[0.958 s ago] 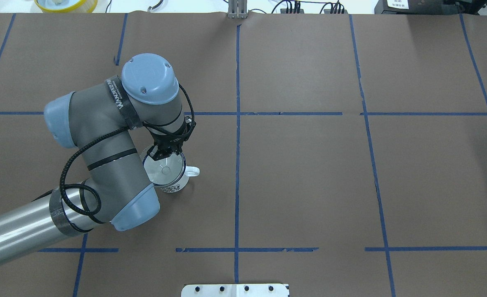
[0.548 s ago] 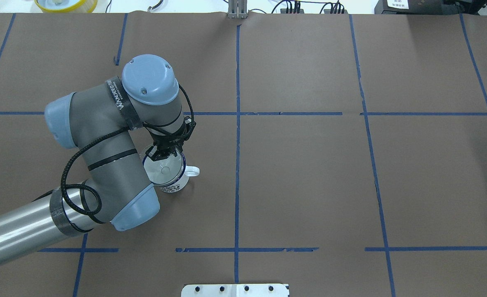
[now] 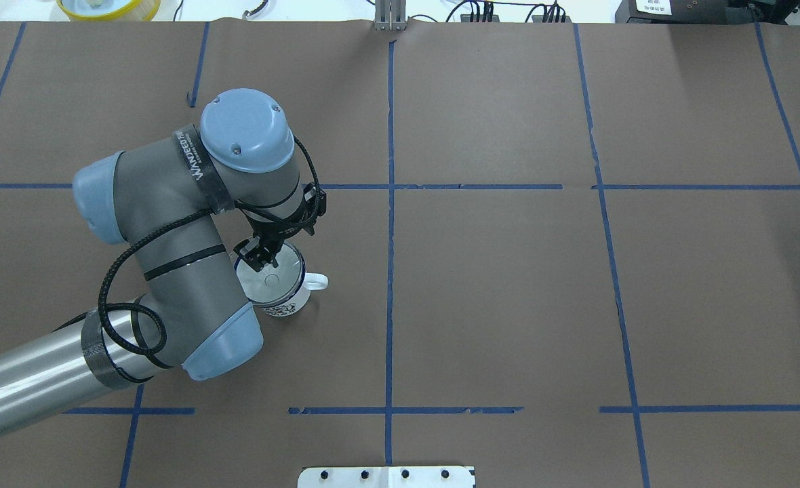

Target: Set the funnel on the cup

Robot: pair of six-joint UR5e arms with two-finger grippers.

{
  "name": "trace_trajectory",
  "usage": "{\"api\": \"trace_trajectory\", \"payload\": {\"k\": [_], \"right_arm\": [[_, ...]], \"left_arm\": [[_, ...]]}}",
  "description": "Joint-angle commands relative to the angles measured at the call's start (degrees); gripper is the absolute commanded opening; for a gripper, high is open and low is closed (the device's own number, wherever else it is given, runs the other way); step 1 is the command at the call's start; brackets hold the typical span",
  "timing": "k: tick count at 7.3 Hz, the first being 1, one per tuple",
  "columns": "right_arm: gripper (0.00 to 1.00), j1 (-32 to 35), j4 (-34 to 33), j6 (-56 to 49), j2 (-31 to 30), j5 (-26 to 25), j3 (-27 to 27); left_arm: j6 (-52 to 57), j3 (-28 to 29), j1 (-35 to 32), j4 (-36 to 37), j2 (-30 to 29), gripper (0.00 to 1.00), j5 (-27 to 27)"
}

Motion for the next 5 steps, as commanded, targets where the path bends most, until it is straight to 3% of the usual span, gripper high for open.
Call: {"api": "trace_trajectory", "payload": {"k": [1, 2, 5], "right_arm": [[1.00, 0.0, 0.0, 0.0, 0.0, 0.0, -0.1], [1.00, 0.0, 0.0, 0.0, 0.0, 0.0, -0.1], [1.00, 0.0, 0.0, 0.0, 0.0, 0.0, -0.1]], "left_arm": [[18.4, -6.6, -5.4, -0.1, 4.9, 1.00, -0.2], [29.9, -8.8, -10.4, -0.4, 8.2, 1.00, -0.8], [62.3, -8.9, -29.1, -0.5, 18.8, 1.00, -10.2]]}}
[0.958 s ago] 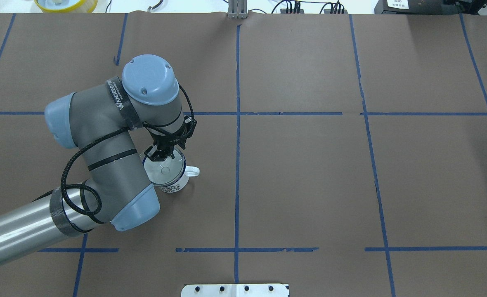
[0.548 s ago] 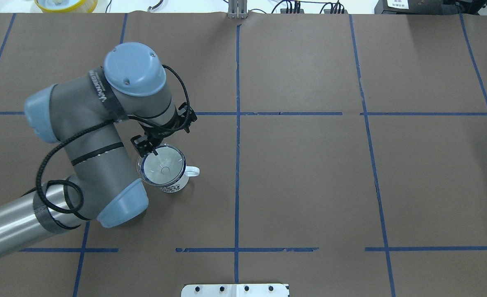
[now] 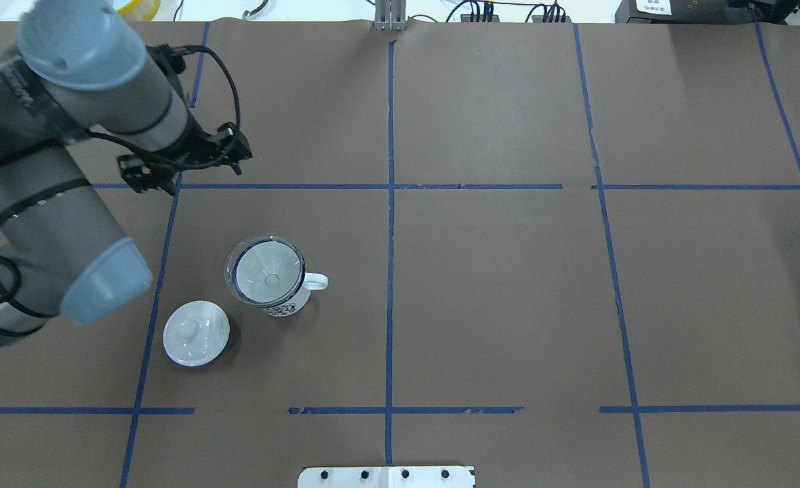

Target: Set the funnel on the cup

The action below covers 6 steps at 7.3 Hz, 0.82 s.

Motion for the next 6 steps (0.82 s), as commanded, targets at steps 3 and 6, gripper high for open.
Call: {"api": "trace_trajectory", "payload": {"k": [3, 6], "right_arm": [[1.00, 0.0, 0.0, 0.0, 0.0, 0.0, 0.0], [1.00, 0.0, 0.0, 0.0, 0.0, 0.0, 0.0]], "left_arm": [[47.8, 0.5, -28.1, 0.0, 18.7, 1.00, -7.2], [63.9, 8.0, -39.9, -0.9, 23.9, 1.00, -12.3]]}}
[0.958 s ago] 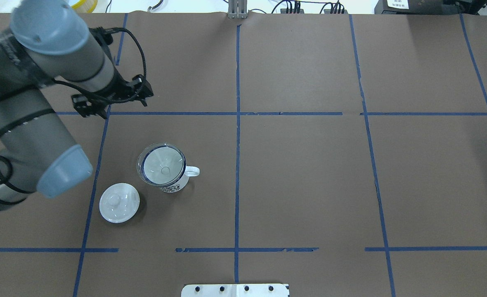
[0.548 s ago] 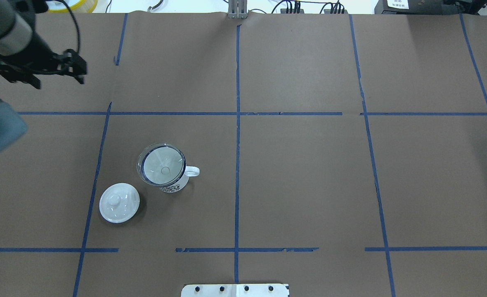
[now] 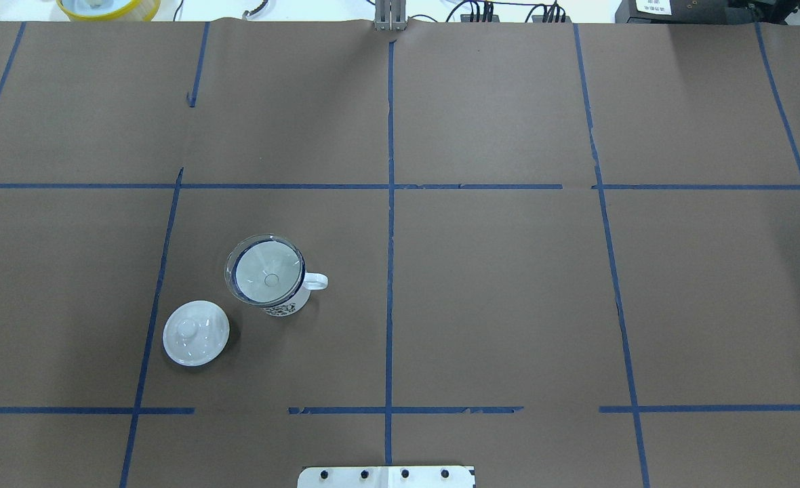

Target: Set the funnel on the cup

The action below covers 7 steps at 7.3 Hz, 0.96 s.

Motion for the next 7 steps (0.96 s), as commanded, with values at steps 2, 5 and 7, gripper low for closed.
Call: {"api": "trace_trajectory", "payload": {"k": [2, 5, 7], "right_arm": [[1.00, 0.0, 0.0, 0.0, 0.0, -0.1, 0.0], [1.00, 0.0, 0.0, 0.0, 0.0, 0.0, 0.0], [1.00, 0.0, 0.0, 0.0, 0.0, 0.0, 0.0]], "left_arm": [[7.9, 4.5, -4.6, -4.1, 4.3, 1.00, -5.0], [7.3, 9.3, -4.3, -9.6, 4.9, 1.00, -7.8], [7.4, 9.7, -4.3, -9.6, 4.9, 1.00, -7.9]]}}
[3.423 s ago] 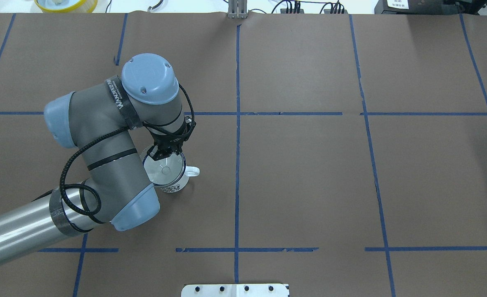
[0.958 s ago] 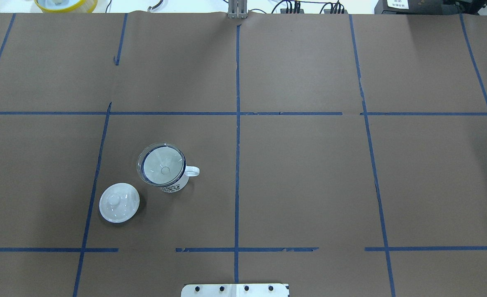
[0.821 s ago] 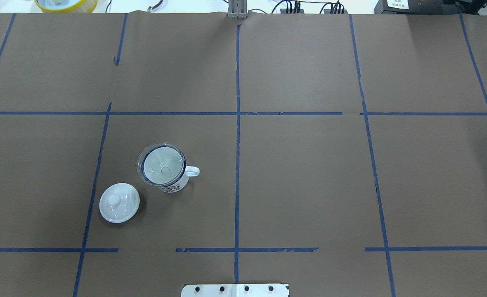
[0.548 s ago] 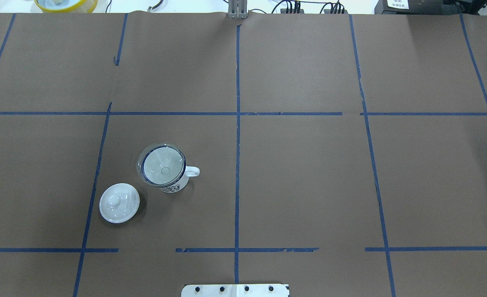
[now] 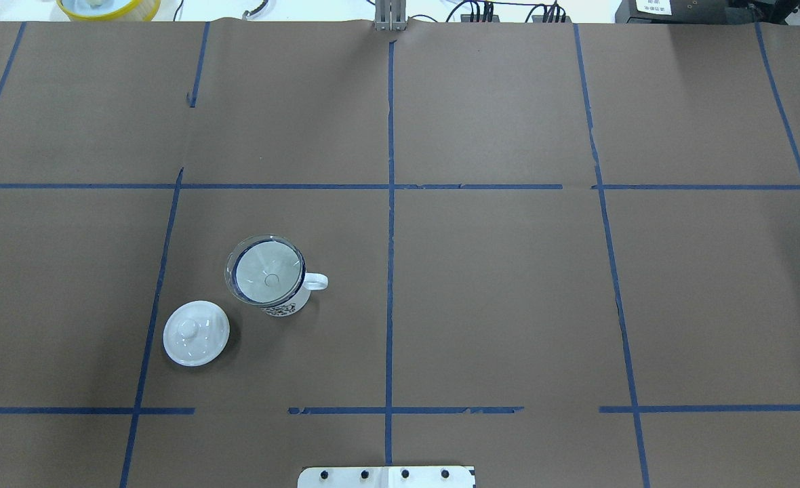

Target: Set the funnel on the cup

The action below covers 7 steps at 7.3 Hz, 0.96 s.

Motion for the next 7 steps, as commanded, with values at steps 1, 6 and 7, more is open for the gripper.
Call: {"api": "trace_trajectory", "payload": {"k": [1, 6, 7], "right_arm": [[1.00, 0.0, 0.0, 0.0, 0.0, 0.0, 0.0], [1.00, 0.0, 0.0, 0.0, 0.0, 0.0, 0.0], [1.00, 0.0, 0.0, 0.0, 0.0, 0.0, 0.0]], "left_arm": [[0.0, 0.3, 0.0, -0.2, 0.0, 1.00, 0.0], [0.2, 0.3, 0.3, -3.0, -0.2, 1.00, 0.2], [0.1, 0.6, 0.6, -3.9, -0.2, 1.00, 0.4]]}}
